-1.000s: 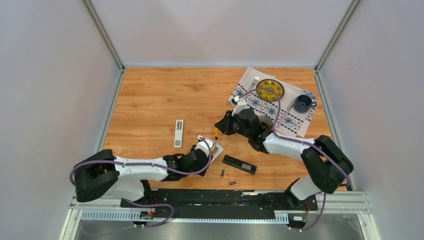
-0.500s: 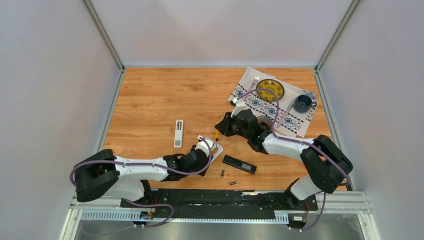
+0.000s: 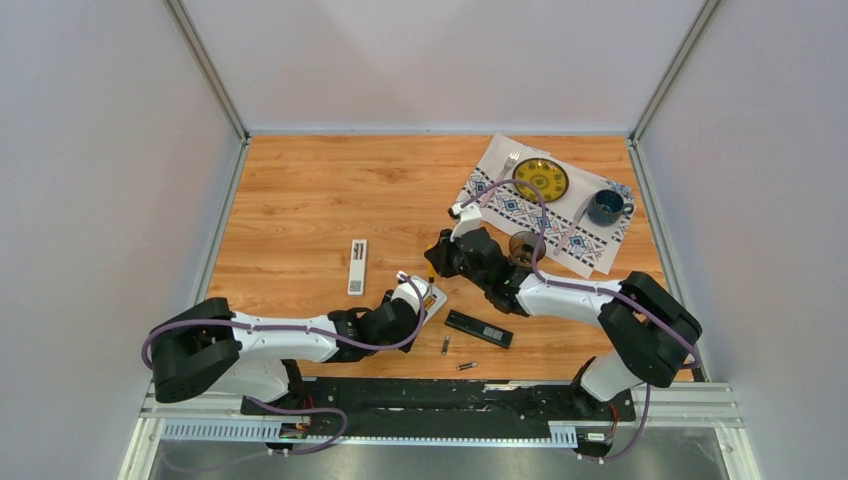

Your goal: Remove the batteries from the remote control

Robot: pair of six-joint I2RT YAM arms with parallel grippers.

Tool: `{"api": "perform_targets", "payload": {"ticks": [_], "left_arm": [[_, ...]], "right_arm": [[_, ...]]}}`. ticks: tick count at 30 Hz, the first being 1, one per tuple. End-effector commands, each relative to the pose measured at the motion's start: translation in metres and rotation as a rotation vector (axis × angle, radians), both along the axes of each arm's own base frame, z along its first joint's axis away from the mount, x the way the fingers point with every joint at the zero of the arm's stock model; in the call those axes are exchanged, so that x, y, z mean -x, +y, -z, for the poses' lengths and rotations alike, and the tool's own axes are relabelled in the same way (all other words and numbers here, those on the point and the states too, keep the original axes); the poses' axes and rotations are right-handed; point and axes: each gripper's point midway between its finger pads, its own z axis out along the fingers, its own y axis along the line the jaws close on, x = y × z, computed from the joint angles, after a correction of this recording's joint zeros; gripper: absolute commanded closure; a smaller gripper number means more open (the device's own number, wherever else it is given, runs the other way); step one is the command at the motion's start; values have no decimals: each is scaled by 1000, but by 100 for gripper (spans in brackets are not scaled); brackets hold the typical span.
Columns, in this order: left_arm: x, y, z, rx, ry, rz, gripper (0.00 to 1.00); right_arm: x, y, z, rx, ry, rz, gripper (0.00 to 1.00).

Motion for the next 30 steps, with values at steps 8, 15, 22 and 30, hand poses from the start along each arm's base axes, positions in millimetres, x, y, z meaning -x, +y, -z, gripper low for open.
{"api": "perform_targets", "payload": {"ticks": [8,15,22,30], "left_arm": [[16,10,26,-62,92,15,74],[17,10,28,-68,100,14,75],[17,10,29,-71,102,15,75],[17,9,29,-73,103,15,76]], "right_arm": [[-13,-11,-18,24,-134,104,100],[-15,-18,-21,25,-156,137,100],[-16,-19,-24,27,-176,147,100],[-12,-16,-17,14,-176,132,100]]}}
